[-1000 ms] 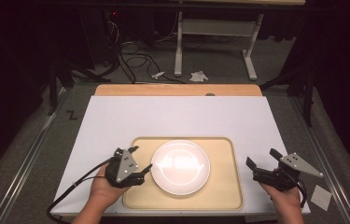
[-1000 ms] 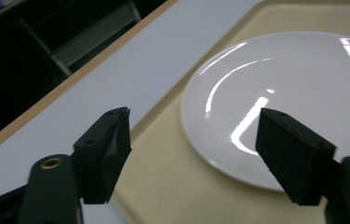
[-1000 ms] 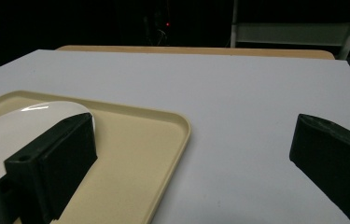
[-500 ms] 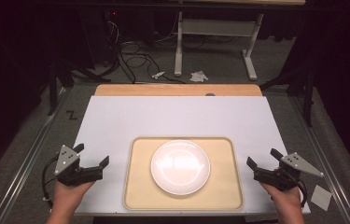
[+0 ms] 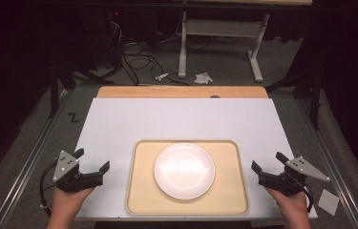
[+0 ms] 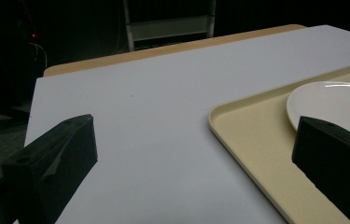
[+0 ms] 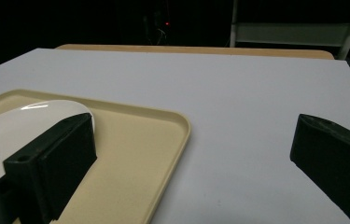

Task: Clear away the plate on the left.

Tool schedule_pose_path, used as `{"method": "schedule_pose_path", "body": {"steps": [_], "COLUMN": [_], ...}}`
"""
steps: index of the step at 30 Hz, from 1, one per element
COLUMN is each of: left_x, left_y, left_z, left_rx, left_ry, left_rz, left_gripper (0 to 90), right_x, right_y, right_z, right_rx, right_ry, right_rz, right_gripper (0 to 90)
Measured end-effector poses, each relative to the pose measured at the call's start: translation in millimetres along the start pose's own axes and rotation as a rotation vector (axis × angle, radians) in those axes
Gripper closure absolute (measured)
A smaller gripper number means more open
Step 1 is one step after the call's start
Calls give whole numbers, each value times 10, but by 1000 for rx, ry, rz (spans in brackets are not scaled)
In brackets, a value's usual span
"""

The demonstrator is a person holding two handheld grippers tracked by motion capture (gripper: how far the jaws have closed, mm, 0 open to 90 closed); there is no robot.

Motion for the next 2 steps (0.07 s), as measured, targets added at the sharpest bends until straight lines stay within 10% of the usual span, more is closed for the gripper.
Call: {"method": "schedule_pose_path", "body": {"steps": [2], "left_x": [-15], "left_y": [-6], "left_z": [-12], "left_rx": [-7], "left_ry": [4], "left_rz": [5], "left_gripper": [6], "right_x": [-6], "right_y": [-8], "right_z": [6], "right_rx": [1], "right_ry": [1], "right_rz": [4], "right_gripper": [11]}}
Point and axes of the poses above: each handheld gripper's, and its own axes: y roughly forward along the jaws, x roughly out of its underside, z roughly to its right, the point moved 6 cm from there along y, roughly forward along the jaws, and after that the axes turned 2 degrees about -z, right-handed, at the moved point
